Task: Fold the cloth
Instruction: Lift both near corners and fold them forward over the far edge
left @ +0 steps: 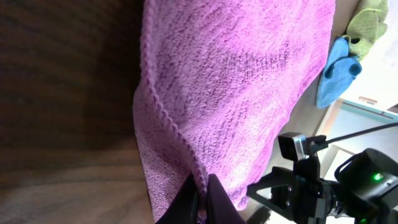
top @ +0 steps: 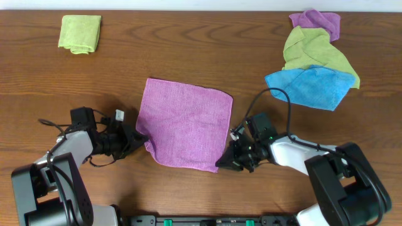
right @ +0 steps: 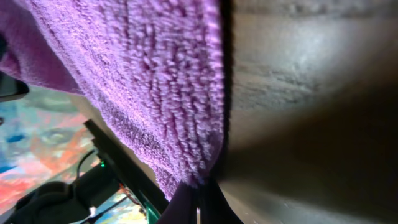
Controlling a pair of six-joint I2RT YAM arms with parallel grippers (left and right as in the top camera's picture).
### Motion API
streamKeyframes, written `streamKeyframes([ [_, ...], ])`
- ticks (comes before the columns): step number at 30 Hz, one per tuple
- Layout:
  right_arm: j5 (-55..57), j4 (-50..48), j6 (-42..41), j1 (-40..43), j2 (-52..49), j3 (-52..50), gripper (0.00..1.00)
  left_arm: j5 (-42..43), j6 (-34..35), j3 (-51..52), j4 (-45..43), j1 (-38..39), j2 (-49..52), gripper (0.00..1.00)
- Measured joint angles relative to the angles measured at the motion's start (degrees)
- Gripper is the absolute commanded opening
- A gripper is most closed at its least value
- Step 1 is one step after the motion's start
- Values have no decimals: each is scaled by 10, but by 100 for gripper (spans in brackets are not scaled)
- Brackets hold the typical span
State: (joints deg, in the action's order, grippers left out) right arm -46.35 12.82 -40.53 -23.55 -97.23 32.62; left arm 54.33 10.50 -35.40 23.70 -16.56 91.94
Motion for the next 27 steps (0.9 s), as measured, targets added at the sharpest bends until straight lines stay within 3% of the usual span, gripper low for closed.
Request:
streamKeyframes([
  [11,214,186,75,-3,7,181,2,-10,-3,-90,0,67,0,6],
  [22,254,207,98,-1,7,292,2,-32,-3,-145,-6,70,0,6],
  [27,269,206,100,11,7,318,2,-54,0,-146,-57,80,0,6],
])
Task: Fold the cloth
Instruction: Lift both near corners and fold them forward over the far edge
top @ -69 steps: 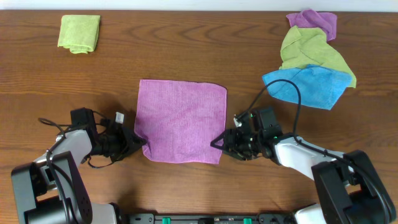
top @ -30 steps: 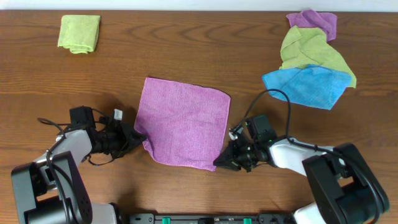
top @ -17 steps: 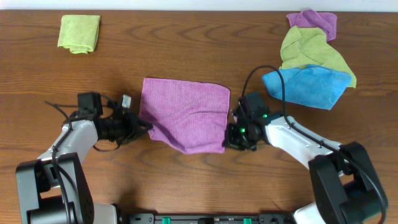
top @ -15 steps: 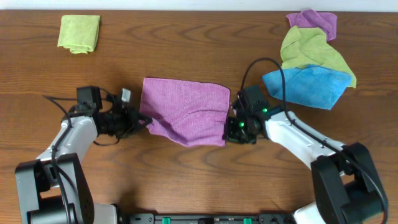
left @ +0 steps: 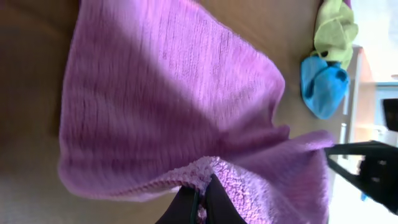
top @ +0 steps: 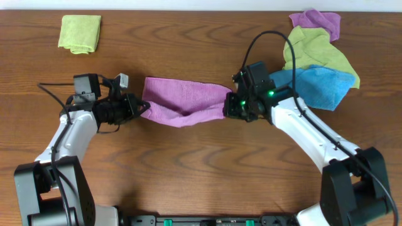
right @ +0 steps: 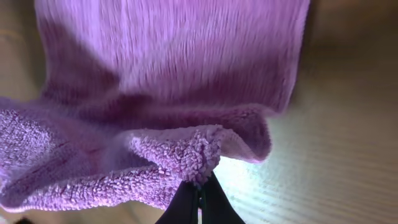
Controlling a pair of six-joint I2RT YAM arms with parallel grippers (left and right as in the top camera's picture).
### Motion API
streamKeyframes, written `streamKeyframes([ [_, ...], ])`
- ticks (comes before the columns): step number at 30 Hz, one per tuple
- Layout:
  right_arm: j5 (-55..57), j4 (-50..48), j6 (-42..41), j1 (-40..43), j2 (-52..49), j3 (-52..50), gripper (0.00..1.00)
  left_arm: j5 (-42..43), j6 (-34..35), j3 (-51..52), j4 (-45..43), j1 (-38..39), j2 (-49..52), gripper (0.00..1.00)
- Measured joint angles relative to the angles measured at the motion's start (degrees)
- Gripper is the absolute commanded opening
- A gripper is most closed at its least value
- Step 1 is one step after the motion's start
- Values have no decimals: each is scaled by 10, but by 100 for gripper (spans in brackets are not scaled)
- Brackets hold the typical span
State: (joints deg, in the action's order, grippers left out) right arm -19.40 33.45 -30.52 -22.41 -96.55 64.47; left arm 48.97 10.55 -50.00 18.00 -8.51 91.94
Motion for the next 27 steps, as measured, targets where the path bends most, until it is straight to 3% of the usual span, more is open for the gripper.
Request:
streamKeyframes([
  [10,30,-22,0,37,0,22,2,-34,41,-3,-104,8,0,6],
  [27,37,-68,-7,42,-6,22,2,-42,77,-22,-157,23,58,6],
])
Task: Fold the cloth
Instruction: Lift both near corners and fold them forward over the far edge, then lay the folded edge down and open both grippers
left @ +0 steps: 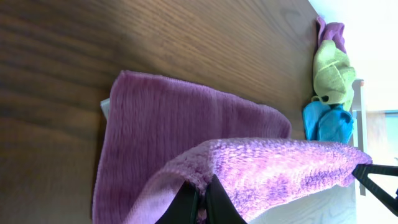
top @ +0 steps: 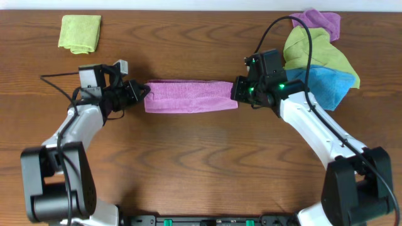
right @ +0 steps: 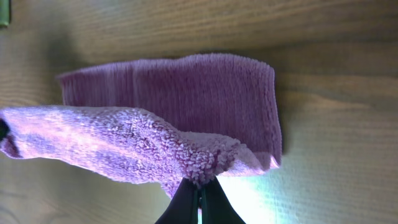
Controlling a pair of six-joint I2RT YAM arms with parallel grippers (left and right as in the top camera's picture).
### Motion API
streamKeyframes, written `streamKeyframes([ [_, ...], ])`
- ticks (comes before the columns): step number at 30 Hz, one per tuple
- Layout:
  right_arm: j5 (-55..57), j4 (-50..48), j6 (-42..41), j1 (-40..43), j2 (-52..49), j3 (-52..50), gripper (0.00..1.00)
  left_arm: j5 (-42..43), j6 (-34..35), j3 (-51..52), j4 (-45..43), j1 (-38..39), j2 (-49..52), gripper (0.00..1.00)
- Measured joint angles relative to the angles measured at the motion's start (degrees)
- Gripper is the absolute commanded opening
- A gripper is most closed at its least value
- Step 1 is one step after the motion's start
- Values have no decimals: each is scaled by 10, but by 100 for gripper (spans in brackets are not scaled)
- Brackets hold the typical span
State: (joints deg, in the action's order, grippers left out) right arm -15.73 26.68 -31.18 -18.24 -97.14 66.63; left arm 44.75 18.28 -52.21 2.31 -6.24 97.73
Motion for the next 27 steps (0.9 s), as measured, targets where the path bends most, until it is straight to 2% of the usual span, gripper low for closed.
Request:
streamKeyframes([
  [9,11,-64,-21,1,-47,0,2,5,2,-108,3,2,86,6],
  [17,14,-109,-42,15,-75,1,2,16,2,-155,21,5,137,6],
  [27,-2,-60,-44,16,-78,2,1,11,-32,-158,142,10,147,6],
])
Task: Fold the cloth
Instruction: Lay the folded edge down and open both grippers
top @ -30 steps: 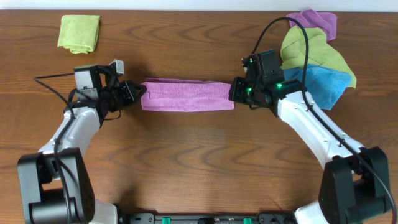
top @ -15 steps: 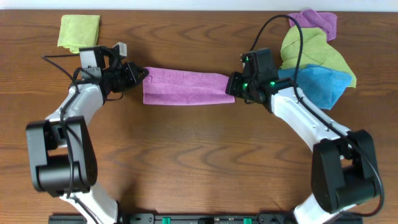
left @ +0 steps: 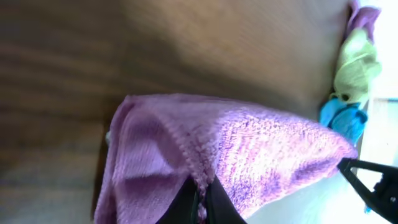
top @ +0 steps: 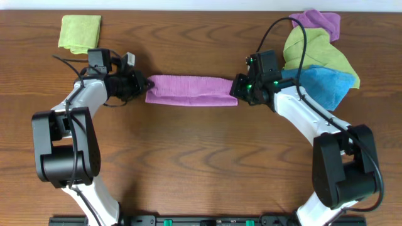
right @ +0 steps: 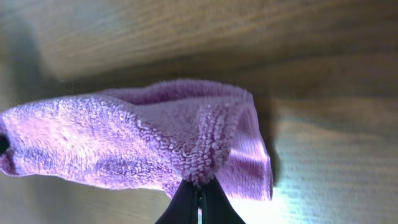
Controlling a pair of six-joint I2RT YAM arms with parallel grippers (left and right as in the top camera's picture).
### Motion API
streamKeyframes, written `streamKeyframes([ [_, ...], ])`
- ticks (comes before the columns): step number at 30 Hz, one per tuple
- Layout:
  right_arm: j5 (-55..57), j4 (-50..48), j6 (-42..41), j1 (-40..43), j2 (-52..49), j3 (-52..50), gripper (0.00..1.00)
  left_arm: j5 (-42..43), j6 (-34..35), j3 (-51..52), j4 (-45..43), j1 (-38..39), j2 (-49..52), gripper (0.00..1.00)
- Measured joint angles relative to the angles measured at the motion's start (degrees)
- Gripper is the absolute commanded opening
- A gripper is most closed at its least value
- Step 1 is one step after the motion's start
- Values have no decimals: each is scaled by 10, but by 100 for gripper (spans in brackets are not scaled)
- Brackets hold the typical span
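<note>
The purple cloth [top: 190, 90] lies as a long folded strip across the middle of the table, its upper layer over the lower one. My left gripper [top: 142, 84] is shut on the strip's left end, and my right gripper [top: 236, 88] is shut on its right end. In the left wrist view the cloth [left: 249, 155] runs away from the fingers [left: 200, 199], which pinch its edge. In the right wrist view the fuzzy cloth [right: 124, 143] is nipped between the fingers [right: 199, 198], low over the wood.
A folded lime cloth [top: 80, 32] lies at the far left corner. A heap of purple, lime and blue cloths [top: 317, 56] sits at the far right, just behind my right arm.
Both grippers have moved a little farther from me with the held edge. The upper layer now lies down over the lower one, close to the far edge of the strip.
The cloth lay flat and square with both grippers shut on its near corners. Then the near edge hung lifted between the grippers at mid cloth. Then it was held over the far half, and now the cloth is a narrow doubled strip.
</note>
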State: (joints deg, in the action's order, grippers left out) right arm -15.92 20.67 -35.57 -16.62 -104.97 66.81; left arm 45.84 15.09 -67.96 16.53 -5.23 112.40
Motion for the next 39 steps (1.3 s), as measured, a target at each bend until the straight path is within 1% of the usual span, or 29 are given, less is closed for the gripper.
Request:
streamKeyframes([
  [3,-4,13,0,0,0,0,2,-12,-11,0,24,0,0,6],
  [6,-6,13,0,0,0,0,2,-25,-18,0,26,0,0,6],
  [13,-6,9,0,0,-7,0,2,-52,-21,0,1,1,0,6],
  [21,-5,-13,0,0,-43,0,2,-74,-21,0,-27,3,0,6],
  [34,8,-69,0,0,-45,2,2,-90,-20,0,-65,5,0,6],
  [39,12,-68,0,0,-45,2,2,-100,-29,-12,-46,10,0,6],
])
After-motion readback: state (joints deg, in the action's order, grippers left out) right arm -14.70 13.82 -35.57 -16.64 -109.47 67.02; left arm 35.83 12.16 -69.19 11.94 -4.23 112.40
